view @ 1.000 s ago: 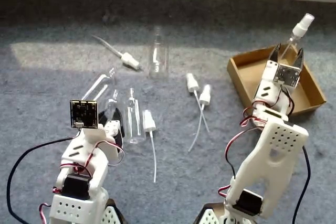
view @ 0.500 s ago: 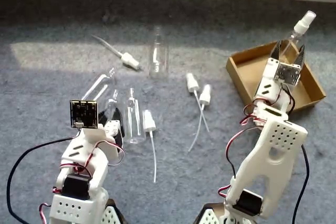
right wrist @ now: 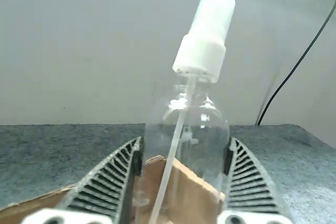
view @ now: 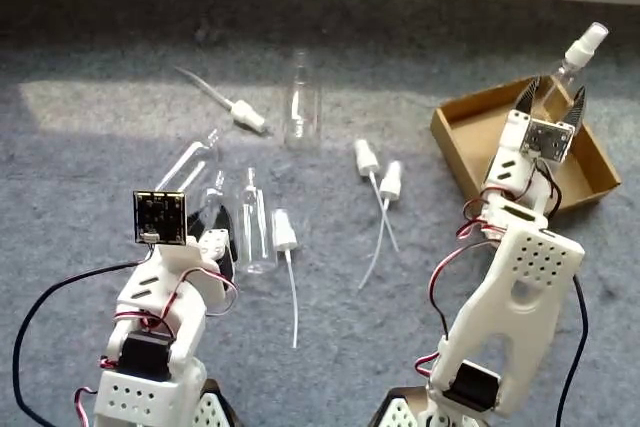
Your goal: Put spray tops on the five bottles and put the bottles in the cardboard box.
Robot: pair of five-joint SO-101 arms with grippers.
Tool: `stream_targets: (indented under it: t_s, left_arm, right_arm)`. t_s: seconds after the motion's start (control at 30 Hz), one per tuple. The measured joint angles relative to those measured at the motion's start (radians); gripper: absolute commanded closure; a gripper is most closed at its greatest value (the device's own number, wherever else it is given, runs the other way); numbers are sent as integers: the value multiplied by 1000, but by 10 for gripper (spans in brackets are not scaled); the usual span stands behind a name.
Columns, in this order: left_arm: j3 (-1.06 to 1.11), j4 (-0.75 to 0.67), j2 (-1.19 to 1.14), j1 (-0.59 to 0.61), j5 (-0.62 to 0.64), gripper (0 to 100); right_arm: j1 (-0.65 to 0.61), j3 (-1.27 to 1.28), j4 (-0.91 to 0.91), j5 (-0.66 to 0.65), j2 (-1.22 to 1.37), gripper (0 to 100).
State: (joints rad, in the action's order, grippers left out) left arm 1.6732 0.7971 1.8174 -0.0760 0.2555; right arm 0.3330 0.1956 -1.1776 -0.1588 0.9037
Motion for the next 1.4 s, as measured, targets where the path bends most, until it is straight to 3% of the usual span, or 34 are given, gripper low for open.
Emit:
stream_targets:
  t_s: [0.17,0.4,0.97,1.4]
  left_arm:
    - [0,-3,0,0,0,992]
    - [0,-3,0,0,0,992]
    - [0,-3,0,0,0,992]
    - [0,-3,0,0,0,992]
  right_arm:
    - [-18,38,-69,-3,0,835]
    - [-63,84,-118,-106,-3,835]
    - [-66,89,-120,-115,-3,835]
    - [-68,75,29,-117,-11,821]
